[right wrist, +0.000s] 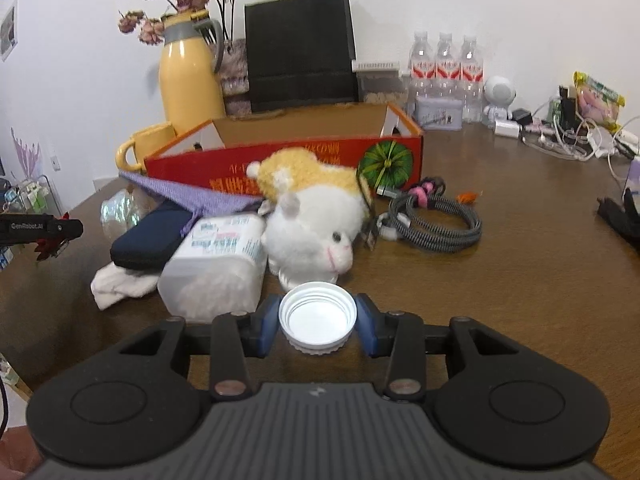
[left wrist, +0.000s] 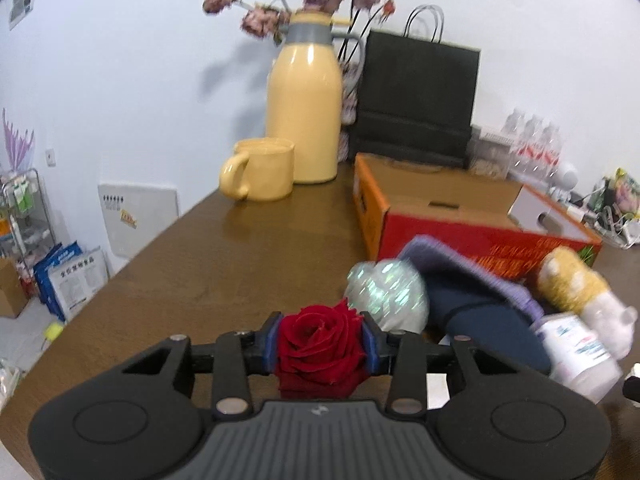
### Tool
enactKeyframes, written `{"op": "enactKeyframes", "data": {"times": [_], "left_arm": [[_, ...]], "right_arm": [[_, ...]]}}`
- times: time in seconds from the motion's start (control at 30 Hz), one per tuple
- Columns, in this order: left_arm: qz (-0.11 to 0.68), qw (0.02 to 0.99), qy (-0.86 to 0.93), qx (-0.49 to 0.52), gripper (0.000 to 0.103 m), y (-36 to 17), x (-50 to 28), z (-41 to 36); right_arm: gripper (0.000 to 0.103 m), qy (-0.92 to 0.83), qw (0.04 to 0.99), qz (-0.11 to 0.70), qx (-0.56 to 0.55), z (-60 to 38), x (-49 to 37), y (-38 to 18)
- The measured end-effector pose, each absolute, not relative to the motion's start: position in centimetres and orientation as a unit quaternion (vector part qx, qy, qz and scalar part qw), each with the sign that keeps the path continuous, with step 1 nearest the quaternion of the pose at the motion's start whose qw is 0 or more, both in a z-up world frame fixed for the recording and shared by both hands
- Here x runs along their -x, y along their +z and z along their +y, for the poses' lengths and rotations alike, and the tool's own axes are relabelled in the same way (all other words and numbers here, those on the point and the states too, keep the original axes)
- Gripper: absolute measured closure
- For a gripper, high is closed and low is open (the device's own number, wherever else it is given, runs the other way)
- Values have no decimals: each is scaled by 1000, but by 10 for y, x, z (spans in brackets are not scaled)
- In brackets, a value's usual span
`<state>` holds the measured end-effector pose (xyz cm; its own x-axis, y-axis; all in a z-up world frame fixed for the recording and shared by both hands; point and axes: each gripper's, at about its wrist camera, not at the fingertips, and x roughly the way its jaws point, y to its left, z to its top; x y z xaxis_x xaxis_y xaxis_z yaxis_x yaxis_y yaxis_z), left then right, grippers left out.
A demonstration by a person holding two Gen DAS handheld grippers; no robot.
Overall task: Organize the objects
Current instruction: 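Carry the rose and cap into the cardboard box and open both tools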
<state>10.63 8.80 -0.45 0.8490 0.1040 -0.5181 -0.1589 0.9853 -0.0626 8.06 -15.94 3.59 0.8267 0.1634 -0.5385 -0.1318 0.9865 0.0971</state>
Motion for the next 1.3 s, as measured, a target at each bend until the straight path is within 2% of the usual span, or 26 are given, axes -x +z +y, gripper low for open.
{"op": "enactKeyframes", "data": {"times": [0.27,0.7,1.03,1.3], "left_arm": [[223,973,37,40,65,30,-119,55],[198,979,-13,46,65,58,-200,1],[211,976,6,54,65,52,-272,-15],[217,974,32,59,65,33,-312,-16]], "right_arm": [[63,81,971,225,-15,-171,-96,62],[62,115,979,166,-19,-174,-176,102],[62,109,979,162,-50,-174,-245,106],[62,90,975,191,-62,-174,-294,88]]}}
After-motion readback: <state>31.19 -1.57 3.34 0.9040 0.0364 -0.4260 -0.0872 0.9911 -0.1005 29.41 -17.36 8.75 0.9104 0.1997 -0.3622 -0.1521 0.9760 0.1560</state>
